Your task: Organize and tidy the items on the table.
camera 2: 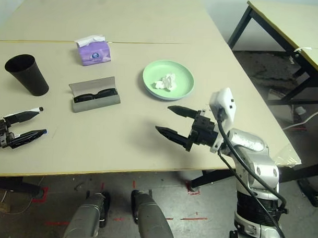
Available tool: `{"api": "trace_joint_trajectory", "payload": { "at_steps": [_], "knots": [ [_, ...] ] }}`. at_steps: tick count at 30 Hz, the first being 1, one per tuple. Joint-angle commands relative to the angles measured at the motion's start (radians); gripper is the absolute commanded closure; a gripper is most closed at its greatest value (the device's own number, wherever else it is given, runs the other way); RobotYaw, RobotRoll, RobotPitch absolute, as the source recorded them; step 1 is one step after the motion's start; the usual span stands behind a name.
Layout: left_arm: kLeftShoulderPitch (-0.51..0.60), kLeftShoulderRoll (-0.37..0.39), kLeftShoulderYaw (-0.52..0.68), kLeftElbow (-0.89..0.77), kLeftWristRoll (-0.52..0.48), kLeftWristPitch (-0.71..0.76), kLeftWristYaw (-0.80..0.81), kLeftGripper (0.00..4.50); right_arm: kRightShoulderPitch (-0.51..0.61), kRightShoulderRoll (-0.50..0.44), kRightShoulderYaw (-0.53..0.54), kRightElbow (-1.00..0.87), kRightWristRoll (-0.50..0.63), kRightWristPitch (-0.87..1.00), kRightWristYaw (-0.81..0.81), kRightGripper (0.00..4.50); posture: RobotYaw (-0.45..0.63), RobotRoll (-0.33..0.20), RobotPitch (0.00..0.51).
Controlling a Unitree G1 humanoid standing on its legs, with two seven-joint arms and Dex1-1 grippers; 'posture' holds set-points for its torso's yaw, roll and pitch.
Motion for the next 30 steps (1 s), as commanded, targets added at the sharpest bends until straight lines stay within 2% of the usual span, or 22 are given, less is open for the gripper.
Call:
{"api": "trace_joint_trajectory", "payload": {
  "at_steps": [1,6,11,24,30],
  "knots": [
    [-0.003,0.016,0.006,0.022,0.007,0.015,-0.01,0.0,-0.008,-0.027,0.004,0.099,0.018,-0.134,0.07,0.05,-0.04,0.0,0.22],
    [-0.01,0.019,0.009,0.026,0.015,0.031,0.02,0.0,-0.009,-0.066,0.046,0.147,0.037,-0.169,0.14,0.05,-0.04,0.0,0.219],
    [-0.032,0.012,-0.02,0.048,0.085,0.013,0.113,0.0,-0.007,-0.083,0.064,0.168,0.043,-0.173,0.137,0.05,-0.04,0.0,0.216],
    [-0.212,-0.125,-0.1,0.093,0.22,-0.063,0.354,4.47,0.016,-0.094,0.081,0.162,0.038,-0.177,0.073,0.0,-0.06,0.0,0.205],
    [-0.302,-0.192,-0.133,0.16,0.257,-0.099,0.42,4.47,0.01,-0.101,0.081,0.133,0.049,-0.158,0.034,0.0,-0.07,0.0,0.204]
  ]
}}
